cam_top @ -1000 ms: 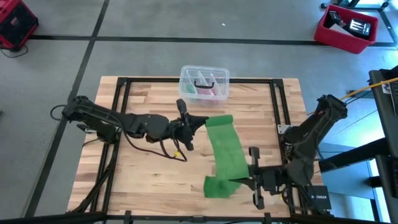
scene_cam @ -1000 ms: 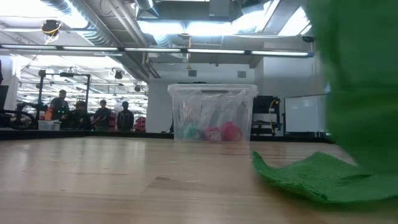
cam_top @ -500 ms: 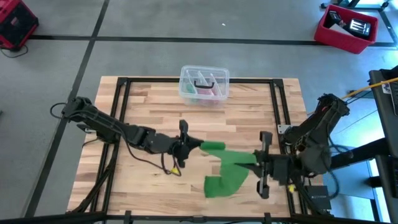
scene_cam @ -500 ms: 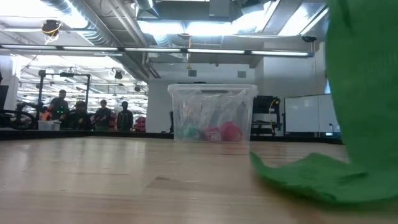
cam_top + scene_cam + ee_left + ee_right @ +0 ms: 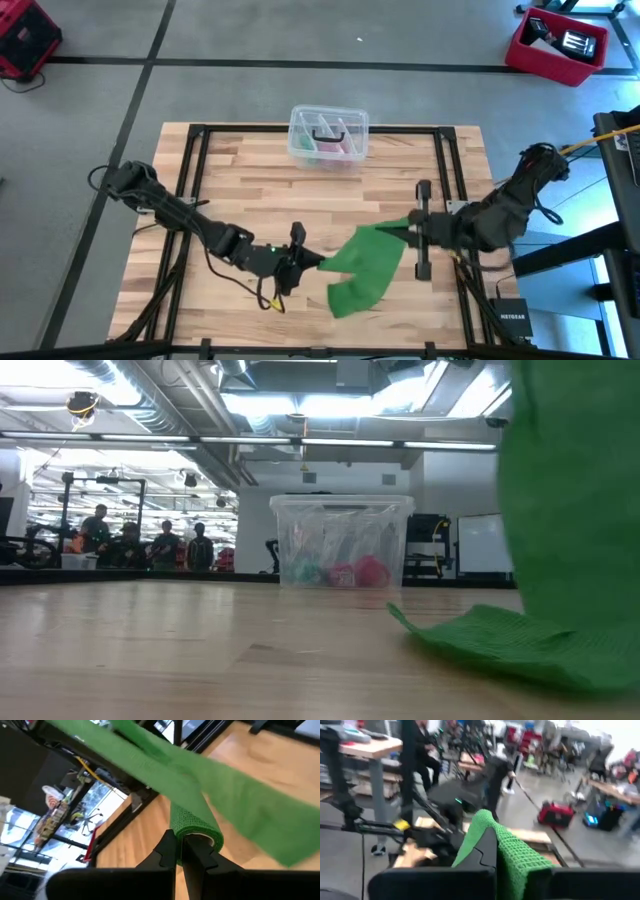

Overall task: Roll bandage
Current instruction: Roll the green bandage

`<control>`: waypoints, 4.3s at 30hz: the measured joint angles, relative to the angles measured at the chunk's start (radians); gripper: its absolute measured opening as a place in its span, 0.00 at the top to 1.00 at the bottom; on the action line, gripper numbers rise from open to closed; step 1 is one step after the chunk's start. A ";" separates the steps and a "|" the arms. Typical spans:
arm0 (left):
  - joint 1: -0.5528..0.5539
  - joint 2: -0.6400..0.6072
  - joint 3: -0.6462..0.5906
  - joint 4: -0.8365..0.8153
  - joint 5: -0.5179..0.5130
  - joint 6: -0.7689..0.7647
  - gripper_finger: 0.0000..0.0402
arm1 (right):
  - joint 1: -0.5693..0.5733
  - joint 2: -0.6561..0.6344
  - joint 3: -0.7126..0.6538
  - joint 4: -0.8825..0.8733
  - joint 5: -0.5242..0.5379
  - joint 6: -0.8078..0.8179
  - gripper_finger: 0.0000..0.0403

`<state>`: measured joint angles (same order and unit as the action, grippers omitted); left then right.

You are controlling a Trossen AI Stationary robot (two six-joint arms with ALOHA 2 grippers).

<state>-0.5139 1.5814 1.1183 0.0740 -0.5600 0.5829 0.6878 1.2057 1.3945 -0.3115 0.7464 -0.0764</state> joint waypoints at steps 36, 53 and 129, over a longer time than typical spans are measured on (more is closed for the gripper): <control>-0.134 -0.006 0.221 0.189 -0.063 0.213 1.00 | -0.408 0.010 -0.470 0.196 -0.706 0.269 0.89; -0.013 -0.009 0.132 -0.035 -0.104 -0.189 1.00 | -0.465 0.013 -0.283 -0.243 -0.600 0.288 0.38; 0.109 -0.008 -0.096 -0.274 -0.046 -0.766 1.00 | -0.289 0.372 -0.665 0.096 -0.313 0.429 0.78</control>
<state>-0.4053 1.5734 1.0222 -0.2005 -0.6056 -0.1835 0.3992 1.5780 0.7295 -0.2152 0.4336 0.3522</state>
